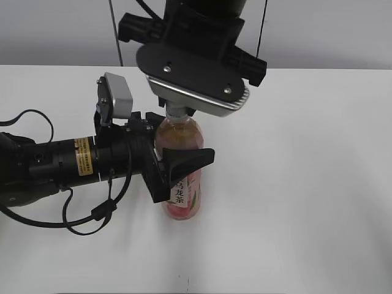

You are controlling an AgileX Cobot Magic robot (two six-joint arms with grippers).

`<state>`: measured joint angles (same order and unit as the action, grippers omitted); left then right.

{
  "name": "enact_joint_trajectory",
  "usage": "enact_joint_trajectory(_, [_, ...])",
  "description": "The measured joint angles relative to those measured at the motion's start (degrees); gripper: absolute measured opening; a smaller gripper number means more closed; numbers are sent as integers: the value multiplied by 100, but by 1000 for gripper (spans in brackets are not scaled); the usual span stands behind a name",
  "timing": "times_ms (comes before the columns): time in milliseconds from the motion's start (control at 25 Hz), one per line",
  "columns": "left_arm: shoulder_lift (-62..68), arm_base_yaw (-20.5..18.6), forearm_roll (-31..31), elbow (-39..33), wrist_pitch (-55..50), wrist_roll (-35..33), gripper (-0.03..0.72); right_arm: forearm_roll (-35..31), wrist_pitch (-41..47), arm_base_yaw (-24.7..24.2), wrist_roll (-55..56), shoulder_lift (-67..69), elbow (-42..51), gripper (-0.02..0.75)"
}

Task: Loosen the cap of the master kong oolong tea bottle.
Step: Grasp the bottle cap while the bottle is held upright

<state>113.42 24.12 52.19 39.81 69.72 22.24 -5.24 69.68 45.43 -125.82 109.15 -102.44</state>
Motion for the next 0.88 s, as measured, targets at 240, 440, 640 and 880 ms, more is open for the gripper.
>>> enact_joint_trajectory(240, [0, 0, 1, 0, 0, 5, 447, -88, 0, -15, -1373, 0, 0, 276])
enact_joint_trajectory(440, [0, 0, 1, 0, 0, 9, 447, -88, -1, -41, -1074, 0, 0, 276])
enact_joint_trajectory(640, [0, 0, -6, 0, 0, 11, 447, -82, -6, -44, -275, 0, 0, 282])
enact_joint_trajectory(880, [0, 0, -21, 0, 0, 23, 447, -42, -6, -44, 1070, 0, 0, 365])
